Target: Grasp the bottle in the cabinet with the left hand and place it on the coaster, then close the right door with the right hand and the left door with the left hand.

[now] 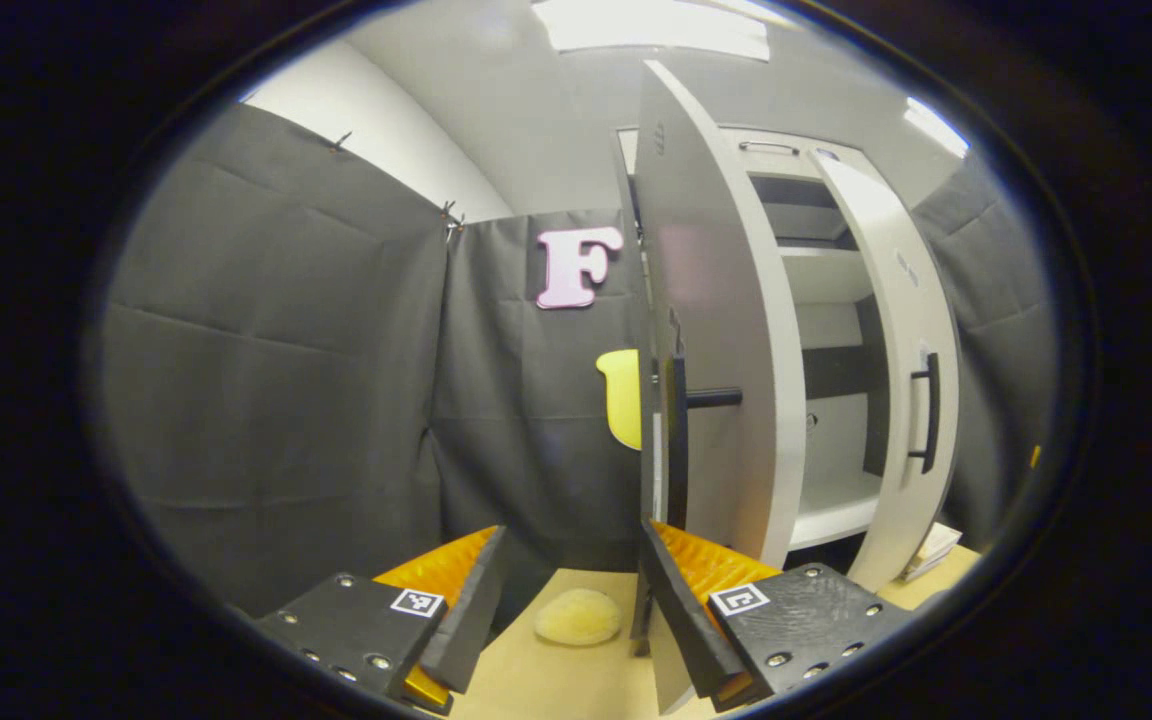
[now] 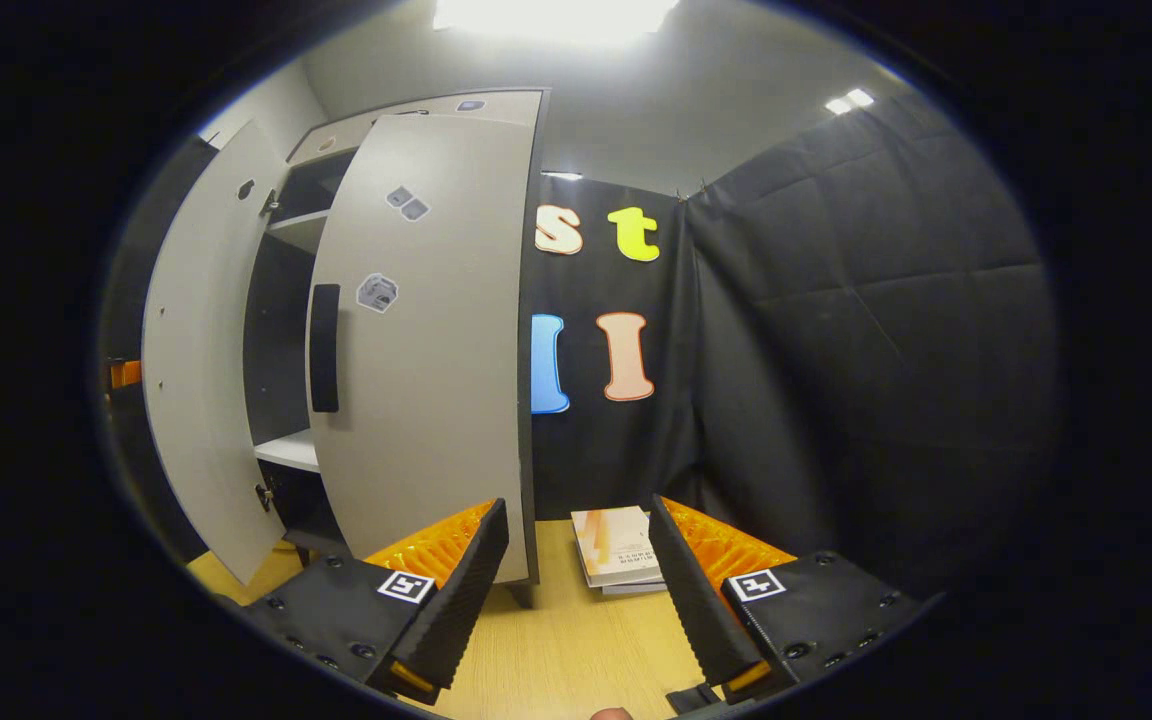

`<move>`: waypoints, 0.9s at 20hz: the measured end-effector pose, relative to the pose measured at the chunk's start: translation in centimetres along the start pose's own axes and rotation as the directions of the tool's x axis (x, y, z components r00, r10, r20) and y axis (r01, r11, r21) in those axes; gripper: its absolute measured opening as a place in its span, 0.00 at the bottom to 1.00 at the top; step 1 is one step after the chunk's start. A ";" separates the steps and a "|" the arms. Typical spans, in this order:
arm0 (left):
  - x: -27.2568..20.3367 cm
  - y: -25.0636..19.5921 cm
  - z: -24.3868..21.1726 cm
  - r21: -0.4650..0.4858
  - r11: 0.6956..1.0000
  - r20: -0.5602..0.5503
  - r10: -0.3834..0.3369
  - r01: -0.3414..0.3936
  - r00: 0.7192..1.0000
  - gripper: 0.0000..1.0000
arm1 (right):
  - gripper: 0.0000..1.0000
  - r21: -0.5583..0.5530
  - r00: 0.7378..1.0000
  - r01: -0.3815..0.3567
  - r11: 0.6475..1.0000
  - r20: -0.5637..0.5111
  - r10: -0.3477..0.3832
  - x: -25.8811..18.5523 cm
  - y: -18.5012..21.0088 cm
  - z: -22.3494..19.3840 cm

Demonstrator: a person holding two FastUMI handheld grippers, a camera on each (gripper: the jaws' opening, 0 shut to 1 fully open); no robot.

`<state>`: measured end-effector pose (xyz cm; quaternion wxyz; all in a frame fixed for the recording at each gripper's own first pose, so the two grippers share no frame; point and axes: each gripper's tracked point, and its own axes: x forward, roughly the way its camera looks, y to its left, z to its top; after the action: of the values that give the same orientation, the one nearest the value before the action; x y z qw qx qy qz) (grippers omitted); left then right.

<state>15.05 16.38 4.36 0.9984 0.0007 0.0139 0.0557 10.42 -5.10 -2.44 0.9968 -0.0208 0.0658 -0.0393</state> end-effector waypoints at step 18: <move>0.5 -12.6 0.6 -0.059 0.984 0.042 -0.165 0.167 0.985 0.81 | 0.87 -0.006 0.998 0.059 0.998 -0.011 -0.059 -0.1 -5.6 -0.3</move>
<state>17.01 3.95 4.88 0.9991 -0.0306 -0.0065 -0.0274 9.89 -10.69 -2.48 0.9948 -0.0255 0.0707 -0.0684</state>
